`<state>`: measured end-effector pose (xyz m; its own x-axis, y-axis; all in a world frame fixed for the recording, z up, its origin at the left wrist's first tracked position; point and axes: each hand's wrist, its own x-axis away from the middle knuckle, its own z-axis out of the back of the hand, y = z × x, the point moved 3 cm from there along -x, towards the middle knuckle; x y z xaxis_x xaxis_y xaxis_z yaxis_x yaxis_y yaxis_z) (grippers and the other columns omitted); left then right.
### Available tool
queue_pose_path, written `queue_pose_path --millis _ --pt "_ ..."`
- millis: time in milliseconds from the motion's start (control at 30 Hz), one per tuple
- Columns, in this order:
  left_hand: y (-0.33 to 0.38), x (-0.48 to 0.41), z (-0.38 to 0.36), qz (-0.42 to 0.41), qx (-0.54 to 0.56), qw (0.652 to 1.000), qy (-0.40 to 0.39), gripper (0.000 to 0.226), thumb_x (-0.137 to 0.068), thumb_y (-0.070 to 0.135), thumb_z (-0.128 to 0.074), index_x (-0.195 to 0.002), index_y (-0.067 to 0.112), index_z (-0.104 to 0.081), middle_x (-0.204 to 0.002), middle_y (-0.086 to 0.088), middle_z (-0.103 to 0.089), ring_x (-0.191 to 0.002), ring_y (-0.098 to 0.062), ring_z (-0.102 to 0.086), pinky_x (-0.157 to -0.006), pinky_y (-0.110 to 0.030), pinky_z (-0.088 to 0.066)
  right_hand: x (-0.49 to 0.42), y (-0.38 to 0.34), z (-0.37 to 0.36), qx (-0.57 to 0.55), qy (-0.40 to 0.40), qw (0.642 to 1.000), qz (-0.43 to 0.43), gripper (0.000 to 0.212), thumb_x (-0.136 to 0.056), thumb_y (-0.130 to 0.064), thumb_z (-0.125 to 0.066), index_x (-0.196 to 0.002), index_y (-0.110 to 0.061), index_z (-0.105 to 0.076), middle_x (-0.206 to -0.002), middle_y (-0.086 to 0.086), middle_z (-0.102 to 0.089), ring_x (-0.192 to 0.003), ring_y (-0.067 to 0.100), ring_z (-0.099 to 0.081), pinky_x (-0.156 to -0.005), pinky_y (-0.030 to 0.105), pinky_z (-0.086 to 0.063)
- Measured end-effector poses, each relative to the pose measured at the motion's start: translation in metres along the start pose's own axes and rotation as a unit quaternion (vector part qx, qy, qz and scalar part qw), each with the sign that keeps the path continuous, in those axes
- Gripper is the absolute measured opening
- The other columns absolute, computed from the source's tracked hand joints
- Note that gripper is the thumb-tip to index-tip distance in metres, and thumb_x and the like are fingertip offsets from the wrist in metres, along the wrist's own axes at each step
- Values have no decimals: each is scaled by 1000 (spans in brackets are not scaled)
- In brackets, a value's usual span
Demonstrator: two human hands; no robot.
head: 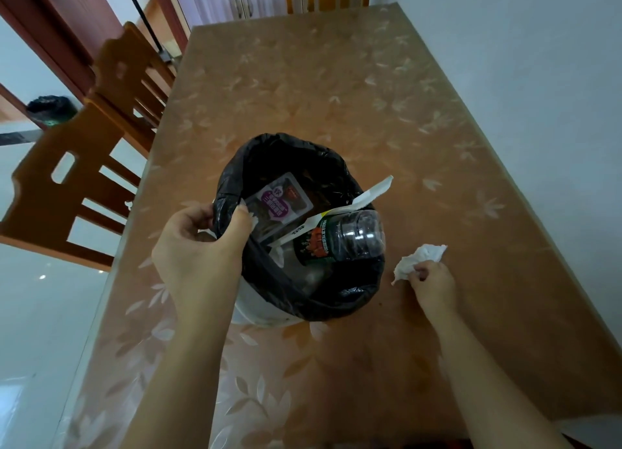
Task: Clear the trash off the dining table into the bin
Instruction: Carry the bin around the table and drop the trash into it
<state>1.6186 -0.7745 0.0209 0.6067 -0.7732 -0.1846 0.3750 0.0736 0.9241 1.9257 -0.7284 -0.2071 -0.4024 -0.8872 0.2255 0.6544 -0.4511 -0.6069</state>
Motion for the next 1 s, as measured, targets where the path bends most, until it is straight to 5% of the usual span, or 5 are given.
queue_pose_path --millis 233,400,733,867,1000 --pt "-4 6 6 17 33 999 10 16 -67 42 -67 -76 29 -65 -72 12 -63 -65 -18 -61 -63 -40 -57 33 16 2 -36 -30 998 -40 14 -82 -9 -58 -95 -7 -64 -97 15 -64 -79 21 -54 -68 31 -43" --pt "-13 12 14 34 66 997 -1 26 -64 43 -68 -80 23 -65 -75 3 -65 -64 -14 -61 -63 -38 -57 69 14 23 -139 7 988 -66 5 -81 -11 -61 -81 -16 -63 -87 7 -65 -85 24 -60 -68 30 -46" --pt "-23 14 51 22 88 995 -50 28 -65 42 -67 -77 17 -67 -71 4 -65 -56 -3 -56 -53 -25 -50 154 -96 123 -214 173 952 134 15 -78 -20 -66 -77 -33 -60 -73 -15 -61 -66 -1 -56 -54 8 -42" --pt "-28 15 66 17 104 992 -63 29 -65 41 -68 -79 15 -66 -68 6 -64 -52 2 -54 -50 -19 -47 188 -149 123 -202 133 948 208 14 -76 -13 -67 -78 -26 -63 -76 -8 -62 -66 -2 -53 -61 5 -43" --pt "-34 15 79 27 108 991 -72 24 -67 38 -70 -79 17 -66 -67 5 -64 -50 1 -53 -47 -16 -47 214 -191 98 -147 63 951 263 8 -77 -9 -65 -79 -17 -65 -80 0 -62 -72 9 -56 -66 17 -48"
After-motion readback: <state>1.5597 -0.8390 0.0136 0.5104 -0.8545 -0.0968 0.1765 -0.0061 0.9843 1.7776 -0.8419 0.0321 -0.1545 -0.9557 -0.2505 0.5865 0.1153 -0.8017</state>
